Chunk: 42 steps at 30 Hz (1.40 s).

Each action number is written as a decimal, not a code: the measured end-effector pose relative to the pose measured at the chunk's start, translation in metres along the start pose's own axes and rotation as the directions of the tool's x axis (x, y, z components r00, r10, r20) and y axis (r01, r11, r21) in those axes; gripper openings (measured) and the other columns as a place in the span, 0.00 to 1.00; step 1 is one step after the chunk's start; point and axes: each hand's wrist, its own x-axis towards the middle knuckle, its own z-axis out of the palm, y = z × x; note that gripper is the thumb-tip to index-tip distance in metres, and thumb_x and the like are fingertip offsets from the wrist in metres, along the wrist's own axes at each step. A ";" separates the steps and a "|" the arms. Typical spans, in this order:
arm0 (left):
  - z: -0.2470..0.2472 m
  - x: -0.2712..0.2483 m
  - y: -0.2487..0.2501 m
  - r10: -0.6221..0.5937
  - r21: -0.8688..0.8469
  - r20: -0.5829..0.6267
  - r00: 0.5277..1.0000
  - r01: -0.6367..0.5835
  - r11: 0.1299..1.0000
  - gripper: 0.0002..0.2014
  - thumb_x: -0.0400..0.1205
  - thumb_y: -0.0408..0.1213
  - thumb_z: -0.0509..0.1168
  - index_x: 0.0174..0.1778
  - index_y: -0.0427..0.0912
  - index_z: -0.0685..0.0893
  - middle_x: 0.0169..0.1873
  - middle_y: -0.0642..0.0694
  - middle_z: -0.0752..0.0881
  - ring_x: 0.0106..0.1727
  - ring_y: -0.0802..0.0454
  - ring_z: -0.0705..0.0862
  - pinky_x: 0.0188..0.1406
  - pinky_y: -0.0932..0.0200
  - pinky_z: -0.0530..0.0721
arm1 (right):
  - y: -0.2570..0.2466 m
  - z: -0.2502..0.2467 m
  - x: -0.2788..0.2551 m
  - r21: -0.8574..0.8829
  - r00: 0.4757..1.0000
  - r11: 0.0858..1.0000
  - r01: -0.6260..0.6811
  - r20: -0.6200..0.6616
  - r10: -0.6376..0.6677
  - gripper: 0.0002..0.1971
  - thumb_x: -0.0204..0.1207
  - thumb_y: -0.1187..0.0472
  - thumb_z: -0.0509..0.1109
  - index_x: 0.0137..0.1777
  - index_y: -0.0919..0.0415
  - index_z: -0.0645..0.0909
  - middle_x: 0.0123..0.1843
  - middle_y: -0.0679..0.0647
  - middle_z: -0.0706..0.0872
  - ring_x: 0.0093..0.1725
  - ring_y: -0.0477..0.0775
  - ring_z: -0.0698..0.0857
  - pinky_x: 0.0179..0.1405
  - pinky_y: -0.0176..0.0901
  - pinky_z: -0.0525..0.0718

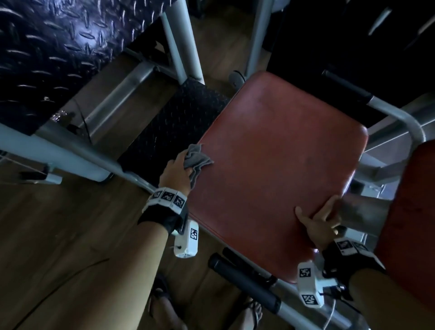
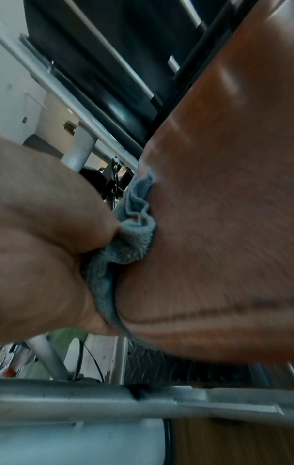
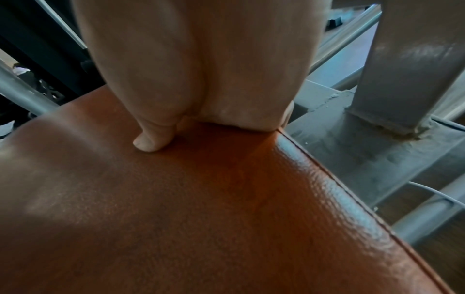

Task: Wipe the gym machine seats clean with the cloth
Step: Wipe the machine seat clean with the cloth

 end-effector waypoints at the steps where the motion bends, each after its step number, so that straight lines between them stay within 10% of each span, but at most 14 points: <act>1: -0.001 0.006 0.003 -0.008 0.016 0.016 1.000 0.008 1.000 0.26 0.86 0.39 0.61 0.80 0.53 0.66 0.65 0.37 0.79 0.63 0.34 0.81 0.57 0.44 0.77 | -0.001 0.000 0.000 0.006 1.000 1.000 -0.002 -0.001 0.002 0.55 0.73 0.38 0.71 0.81 0.39 0.28 0.84 0.67 0.42 0.79 0.78 0.55 0.78 0.66 0.53; 9: 0.003 0.001 -0.002 -0.026 -0.053 0.044 0.999 0.029 0.998 0.27 0.85 0.40 0.63 0.81 0.54 0.66 0.67 0.37 0.79 0.64 0.34 0.81 0.63 0.42 0.79 | 0.000 0.002 0.000 -0.002 1.000 1.000 0.015 -0.023 -0.015 0.59 0.62 0.24 0.66 0.82 0.40 0.29 0.83 0.70 0.45 0.77 0.79 0.60 0.76 0.68 0.58; 13: 0.000 0.003 -0.002 -0.021 -0.026 0.068 0.997 0.023 0.999 0.27 0.84 0.42 0.64 0.80 0.54 0.66 0.66 0.38 0.80 0.63 0.34 0.82 0.63 0.41 0.80 | 0.001 0.000 0.005 -0.028 1.000 0.999 0.019 0.019 -0.018 0.56 0.72 0.38 0.72 0.82 0.43 0.28 0.84 0.69 0.42 0.77 0.80 0.58 0.76 0.68 0.57; 23: -0.005 -0.008 0.002 -0.146 -0.196 0.118 0.982 0.168 0.966 0.28 0.85 0.46 0.63 0.81 0.55 0.63 0.68 0.38 0.80 0.63 0.35 0.82 0.57 0.49 0.79 | 0.006 -0.002 0.009 -0.047 0.996 0.998 0.046 0.076 -0.043 0.57 0.72 0.36 0.70 0.78 0.38 0.22 0.84 0.66 0.35 0.81 0.77 0.49 0.78 0.71 0.52; 42: 0.033 -0.101 0.042 -0.592 -0.332 0.183 0.785 0.616 0.715 0.48 0.86 0.44 0.63 0.83 0.39 0.29 0.77 0.29 0.67 0.66 0.35 0.80 0.55 0.48 0.78 | -0.001 -0.007 0.001 -0.058 0.996 0.998 0.016 0.088 -0.011 0.57 0.71 0.36 0.70 0.79 0.39 0.23 0.84 0.67 0.36 0.81 0.78 0.51 0.77 0.71 0.52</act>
